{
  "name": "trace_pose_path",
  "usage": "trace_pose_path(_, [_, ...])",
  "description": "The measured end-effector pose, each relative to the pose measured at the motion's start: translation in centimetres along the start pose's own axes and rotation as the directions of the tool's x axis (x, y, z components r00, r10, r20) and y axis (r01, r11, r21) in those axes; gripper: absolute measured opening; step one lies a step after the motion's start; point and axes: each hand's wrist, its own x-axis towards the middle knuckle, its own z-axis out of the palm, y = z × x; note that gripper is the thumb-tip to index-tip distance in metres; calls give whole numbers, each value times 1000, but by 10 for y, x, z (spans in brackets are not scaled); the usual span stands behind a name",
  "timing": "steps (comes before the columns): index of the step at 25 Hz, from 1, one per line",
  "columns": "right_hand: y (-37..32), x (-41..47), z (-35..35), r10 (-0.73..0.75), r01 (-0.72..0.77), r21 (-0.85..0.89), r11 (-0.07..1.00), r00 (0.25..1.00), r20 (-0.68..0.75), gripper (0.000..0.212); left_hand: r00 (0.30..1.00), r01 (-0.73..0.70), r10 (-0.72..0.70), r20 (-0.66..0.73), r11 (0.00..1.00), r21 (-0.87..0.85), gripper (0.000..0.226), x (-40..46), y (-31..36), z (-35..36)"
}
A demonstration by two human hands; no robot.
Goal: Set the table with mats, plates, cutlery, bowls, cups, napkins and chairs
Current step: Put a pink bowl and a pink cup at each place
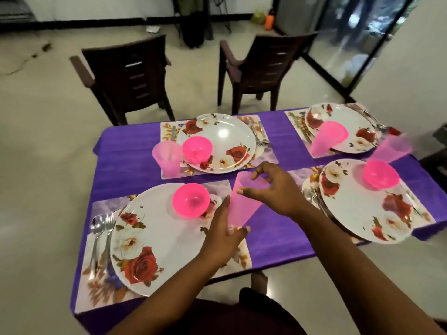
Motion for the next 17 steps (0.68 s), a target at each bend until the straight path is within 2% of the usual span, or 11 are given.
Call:
trace_pose_path(3, [6,44,-6,-95,98,-23,995,990,109,42,998,56,-50,-29,975,217,74,18,-7,12])
trace_pose_path(5, [13,75,-4,-133,142,-42,989,978,159,44,993,112,-113,-21,913,393,74,27,-19,23])
trace_pose_path(10, [26,122,21,-223,262,-93,961,925,307,48,980,157,-201,-9,733,662,85,40,-46,52])
trace_pose_path(14, [30,134,35,-262,321,-103,941,889,374,50,957,210,-287,-34,608,766,102,51,-49,69])
trace_pose_path(16, [32,138,39,-265,331,-114,937,884,386,52,958,218,-283,-42,626,749,120,49,-48,74])
trace_pose_path(17, [34,139,41,-270,340,-123,932,880,390,52,959,225,-281,-47,644,731,121,47,-48,75])
